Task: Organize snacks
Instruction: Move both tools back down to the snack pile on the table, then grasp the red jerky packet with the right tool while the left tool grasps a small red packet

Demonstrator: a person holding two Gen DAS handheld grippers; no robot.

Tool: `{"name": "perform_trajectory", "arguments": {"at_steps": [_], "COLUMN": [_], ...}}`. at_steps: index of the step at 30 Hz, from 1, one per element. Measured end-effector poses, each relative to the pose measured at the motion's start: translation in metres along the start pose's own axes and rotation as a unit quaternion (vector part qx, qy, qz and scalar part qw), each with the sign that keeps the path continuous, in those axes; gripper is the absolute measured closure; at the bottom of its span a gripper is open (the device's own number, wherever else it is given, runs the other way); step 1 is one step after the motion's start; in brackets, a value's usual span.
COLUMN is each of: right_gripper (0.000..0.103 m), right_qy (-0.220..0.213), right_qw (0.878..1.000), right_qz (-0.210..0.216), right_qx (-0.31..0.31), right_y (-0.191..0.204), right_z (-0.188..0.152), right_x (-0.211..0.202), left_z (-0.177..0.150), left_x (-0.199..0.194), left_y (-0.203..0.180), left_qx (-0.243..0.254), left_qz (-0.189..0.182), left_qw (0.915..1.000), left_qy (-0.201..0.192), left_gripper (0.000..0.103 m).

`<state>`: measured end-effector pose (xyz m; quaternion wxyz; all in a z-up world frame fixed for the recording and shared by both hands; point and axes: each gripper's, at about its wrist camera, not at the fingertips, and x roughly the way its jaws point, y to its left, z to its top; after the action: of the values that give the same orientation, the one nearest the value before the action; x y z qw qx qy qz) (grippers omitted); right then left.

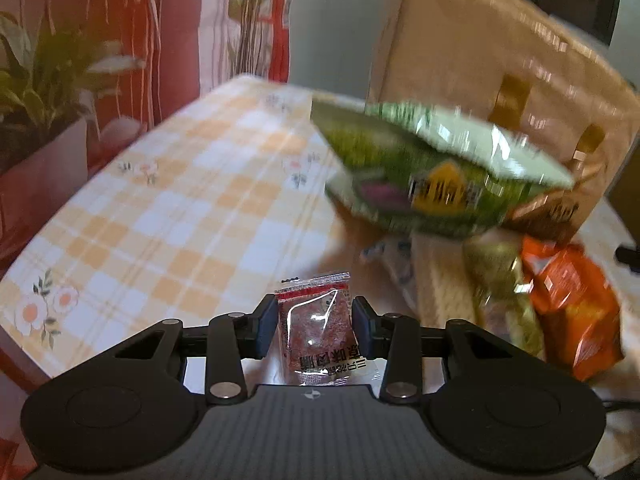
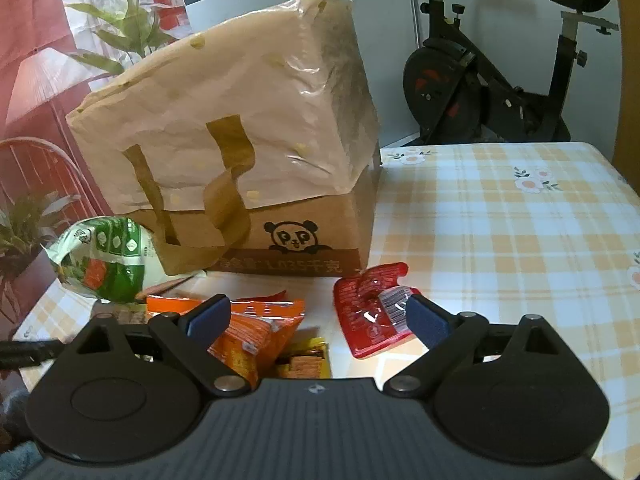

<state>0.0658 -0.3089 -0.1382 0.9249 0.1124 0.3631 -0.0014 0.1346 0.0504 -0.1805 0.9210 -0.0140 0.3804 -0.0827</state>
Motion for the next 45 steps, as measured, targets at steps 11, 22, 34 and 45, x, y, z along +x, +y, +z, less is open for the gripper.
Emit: {"name": "perform_trajectory", "arguments": {"at_steps": [11,22,34,45], "right_gripper": [0.013,0.022,0.025,0.050], "right_qy": [-0.009,0.022,0.046,0.042], "right_qw": [0.990,0.989,0.987,0.992], "right_qz": [-0.034,-0.012,-0.017,-0.001], "right_qx": [-0.139,-0.147,-0.152,-0.115], "right_y": [-0.009,-0.026,-0.025,-0.032], "right_z": [-0.006,0.003,0.002,-0.002], "right_x": [0.019,0.068,0.085,0.066], "left_z": [0.014,0.016,0.015,0.017], "left_x": [-0.023,-0.020,-0.021,-0.027], "left_y": [0.012,0.011,0.010,0.009], "left_qx": [-0.051,-0.051,-0.052,-0.057], "left_qz": [-0.001,-0.014,-0.020,-0.026], "left_qw": [0.9958,0.9957,0.9954,0.9936], "left_qy": [-0.076,-0.077,-0.078,-0.094], "left_gripper": [0.060,0.060,0.060,0.060]}}
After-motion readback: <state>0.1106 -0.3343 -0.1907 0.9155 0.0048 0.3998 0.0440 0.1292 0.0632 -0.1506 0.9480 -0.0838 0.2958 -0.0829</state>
